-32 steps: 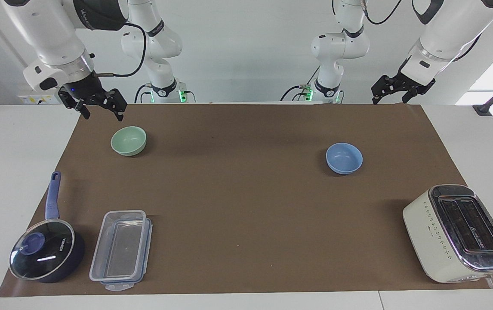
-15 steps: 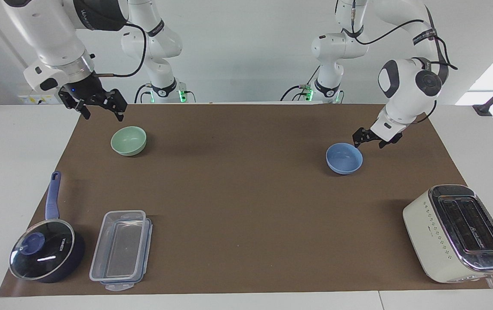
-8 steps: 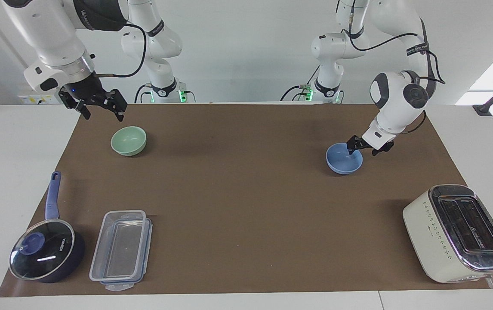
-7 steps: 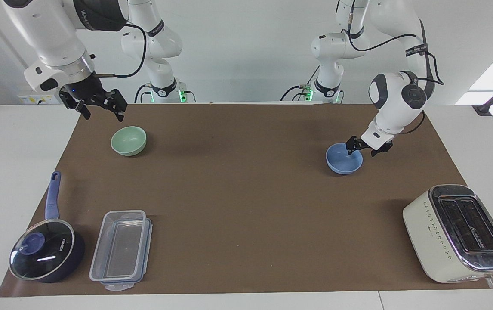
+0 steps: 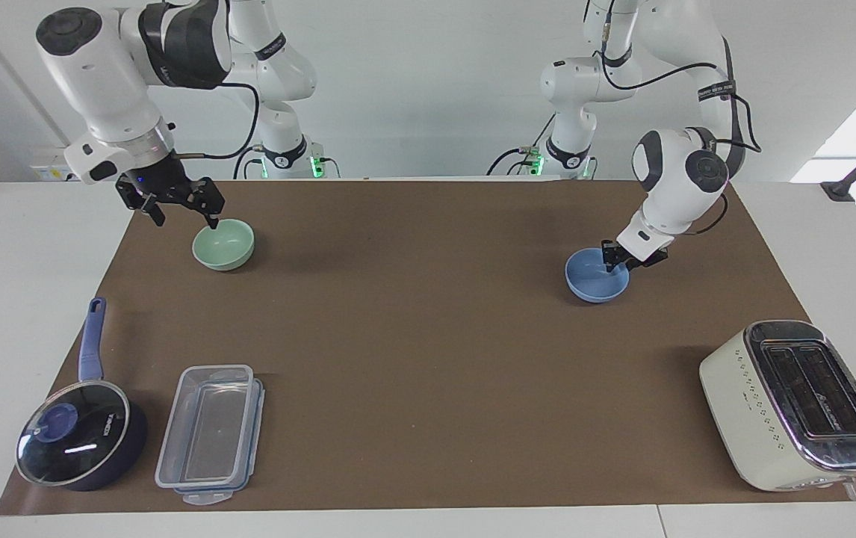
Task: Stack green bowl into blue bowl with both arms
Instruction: 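Lift the blue bowl with the left gripper while the right gripper reaches, then carry the blue bowl with the left gripper while the right gripper grasps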
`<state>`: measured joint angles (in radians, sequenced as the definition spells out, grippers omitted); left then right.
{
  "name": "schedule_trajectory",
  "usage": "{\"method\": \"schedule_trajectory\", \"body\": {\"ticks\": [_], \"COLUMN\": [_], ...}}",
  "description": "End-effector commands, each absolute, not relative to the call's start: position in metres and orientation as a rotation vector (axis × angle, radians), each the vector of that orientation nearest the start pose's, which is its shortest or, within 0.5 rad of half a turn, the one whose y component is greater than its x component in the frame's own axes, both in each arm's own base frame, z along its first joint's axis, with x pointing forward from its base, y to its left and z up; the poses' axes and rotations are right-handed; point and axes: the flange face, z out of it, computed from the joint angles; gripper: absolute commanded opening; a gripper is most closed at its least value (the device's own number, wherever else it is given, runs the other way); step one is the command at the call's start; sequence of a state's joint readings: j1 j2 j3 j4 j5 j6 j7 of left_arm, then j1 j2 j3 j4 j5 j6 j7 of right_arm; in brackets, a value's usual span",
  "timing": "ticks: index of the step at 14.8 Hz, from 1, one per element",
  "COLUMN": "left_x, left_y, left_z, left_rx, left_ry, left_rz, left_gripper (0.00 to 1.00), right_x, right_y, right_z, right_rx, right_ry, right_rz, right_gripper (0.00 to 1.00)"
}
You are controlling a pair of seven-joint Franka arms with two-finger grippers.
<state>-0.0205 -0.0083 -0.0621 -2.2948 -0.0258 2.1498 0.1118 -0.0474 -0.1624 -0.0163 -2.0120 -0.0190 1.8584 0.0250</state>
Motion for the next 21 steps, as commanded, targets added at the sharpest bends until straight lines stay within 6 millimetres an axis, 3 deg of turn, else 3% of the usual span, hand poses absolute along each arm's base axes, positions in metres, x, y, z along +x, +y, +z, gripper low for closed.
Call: {"method": "schedule_trajectory", "body": {"ticks": [1,5,9,11,13,15,16,19,20,21], "left_x": [0.490,0.499,0.535,0.556,0.554,0.528,0.512,0.468,0.459,0.452], "left_y": [-0.042,-0.040,-0.054,-0.099,-0.162,-0.245,-0.273,-0.339,-0.348,-0.353], "left_z": [0.339,0.346,0.382,0.412,0.431,0.427,0.424,0.399,0.387,0.377], "left_rx": [-3.133,-3.135,-3.135,-3.177,-3.190,-3.188,-3.208,-3.237,-3.252,-3.257], "left_ry": [0.312,0.303,0.304,0.228,0.111,0.016,0.001,0.020,0.008,0.019], "left_rz": [0.188,0.169,0.259,0.320,0.359,0.303,0.310,0.375,0.354,0.357], "left_gripper": [0.00,0.00,0.00,0.00,0.00,0.00,0.00,0.00,0.00,0.00], "right_x": [0.468,0.458,0.450,0.437,0.425,0.416,0.414,0.407,0.405,0.401], "right_y": [-0.037,-0.069,-0.096,-0.099,-0.111,-0.122,-0.122,-0.125,-0.124,-0.125], "right_z": [0.484,0.428,0.393,0.374,0.359,0.345,0.337,0.328,0.328,0.325], "right_rx": [-3.138,-3.143,-3.139,-3.128,-3.122,-3.124,-3.122,-3.118,-3.115,-3.110], "right_ry": [0.097,0.031,-0.023,-0.078,-0.116,-0.145,-0.145,-0.131,-0.135,-0.154], "right_rz": [-0.058,-0.075,-0.016,0.044,0.062,0.043,0.050,0.070,0.081,0.094], "right_gripper": [1.00,1.00,1.00,1.00,1.00,1.00,1.00,1.00,0.98,0.91]}}
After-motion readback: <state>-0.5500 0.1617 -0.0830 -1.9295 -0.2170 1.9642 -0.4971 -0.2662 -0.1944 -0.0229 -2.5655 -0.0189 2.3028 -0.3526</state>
